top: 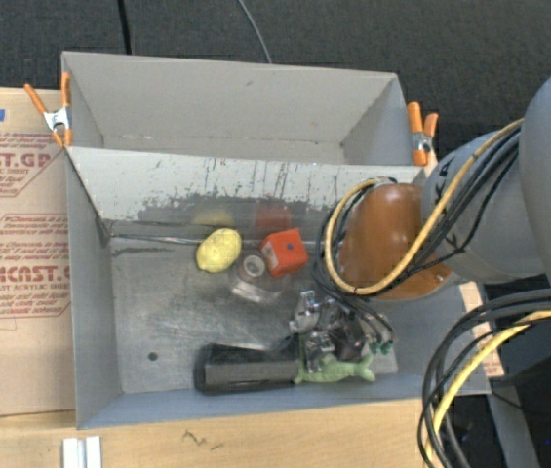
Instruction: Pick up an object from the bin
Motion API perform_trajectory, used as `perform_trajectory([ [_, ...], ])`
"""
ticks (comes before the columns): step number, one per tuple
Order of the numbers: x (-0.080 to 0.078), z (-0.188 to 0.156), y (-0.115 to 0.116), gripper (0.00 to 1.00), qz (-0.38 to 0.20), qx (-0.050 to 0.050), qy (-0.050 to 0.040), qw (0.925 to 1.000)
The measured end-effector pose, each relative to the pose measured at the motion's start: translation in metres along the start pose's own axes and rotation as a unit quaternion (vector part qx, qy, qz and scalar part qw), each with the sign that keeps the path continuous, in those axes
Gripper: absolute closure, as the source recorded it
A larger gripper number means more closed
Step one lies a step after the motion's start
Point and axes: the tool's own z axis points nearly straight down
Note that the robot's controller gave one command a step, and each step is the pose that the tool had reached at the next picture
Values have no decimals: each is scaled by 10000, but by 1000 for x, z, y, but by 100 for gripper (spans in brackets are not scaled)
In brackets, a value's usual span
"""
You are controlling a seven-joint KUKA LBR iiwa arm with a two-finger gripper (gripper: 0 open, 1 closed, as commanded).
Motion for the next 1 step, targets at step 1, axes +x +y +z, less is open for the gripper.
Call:
perform_trajectory([
  [1,0,0,0,100,1,1,0,10000],
])
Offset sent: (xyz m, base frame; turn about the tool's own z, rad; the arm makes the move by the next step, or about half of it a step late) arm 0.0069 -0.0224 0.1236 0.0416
